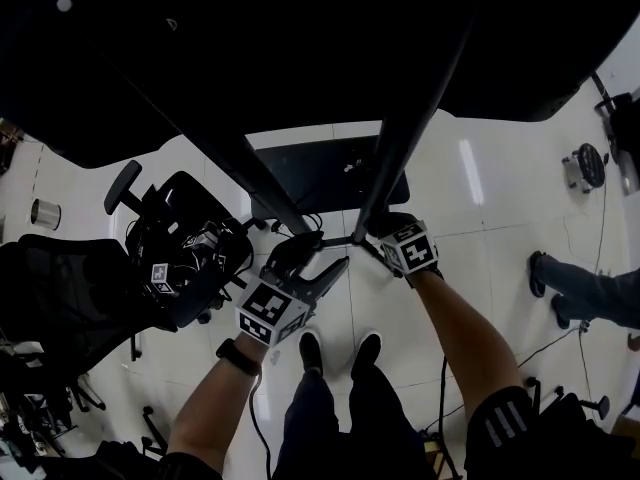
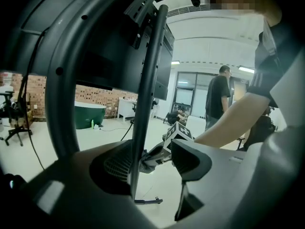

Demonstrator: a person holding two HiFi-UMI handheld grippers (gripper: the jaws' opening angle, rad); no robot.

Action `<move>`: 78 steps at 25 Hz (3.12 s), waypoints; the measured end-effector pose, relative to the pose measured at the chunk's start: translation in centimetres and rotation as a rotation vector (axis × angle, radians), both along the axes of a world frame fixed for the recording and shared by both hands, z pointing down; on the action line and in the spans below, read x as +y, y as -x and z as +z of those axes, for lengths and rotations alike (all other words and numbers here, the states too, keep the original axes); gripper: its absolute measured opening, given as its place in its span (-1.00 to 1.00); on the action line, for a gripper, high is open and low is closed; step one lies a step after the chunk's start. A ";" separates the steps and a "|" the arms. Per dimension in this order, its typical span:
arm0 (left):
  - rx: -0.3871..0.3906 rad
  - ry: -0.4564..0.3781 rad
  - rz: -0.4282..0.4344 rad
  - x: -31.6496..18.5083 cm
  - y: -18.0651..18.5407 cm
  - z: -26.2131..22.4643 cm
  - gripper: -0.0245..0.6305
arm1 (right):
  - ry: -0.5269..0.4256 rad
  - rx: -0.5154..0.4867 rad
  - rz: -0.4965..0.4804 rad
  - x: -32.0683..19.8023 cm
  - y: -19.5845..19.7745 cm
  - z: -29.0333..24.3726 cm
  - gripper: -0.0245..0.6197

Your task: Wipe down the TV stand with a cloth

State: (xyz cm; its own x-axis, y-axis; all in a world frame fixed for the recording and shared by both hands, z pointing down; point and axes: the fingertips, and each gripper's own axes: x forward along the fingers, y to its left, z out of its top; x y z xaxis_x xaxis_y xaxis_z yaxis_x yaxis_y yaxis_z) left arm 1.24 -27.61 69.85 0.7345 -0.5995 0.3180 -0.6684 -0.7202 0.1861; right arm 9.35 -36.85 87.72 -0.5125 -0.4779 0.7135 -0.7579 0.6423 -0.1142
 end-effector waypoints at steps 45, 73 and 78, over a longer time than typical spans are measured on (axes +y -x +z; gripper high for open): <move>0.017 -0.247 -0.116 21.4 3.8 -18.9 -0.09 | -0.479 -0.448 -0.146 27.1 -0.4 -35.8 -0.79; 0.163 -0.310 -0.068 49.9 6.3 -25.2 -0.09 | -0.492 -0.621 -0.032 58.2 -0.1 -44.0 -0.81; 0.167 -0.324 -0.074 50.2 3.9 -26.1 -0.09 | -0.484 -0.610 -0.075 59.0 -1.5 -44.1 -0.81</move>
State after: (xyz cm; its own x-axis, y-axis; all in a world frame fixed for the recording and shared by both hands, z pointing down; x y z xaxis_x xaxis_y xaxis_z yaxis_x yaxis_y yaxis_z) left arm -2.63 22.55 43.77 0.7113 -0.7027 -0.0179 -0.7003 -0.7107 0.0670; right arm 10.89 22.14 43.59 -0.7902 -0.6126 0.0163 -0.6039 0.7739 -0.1907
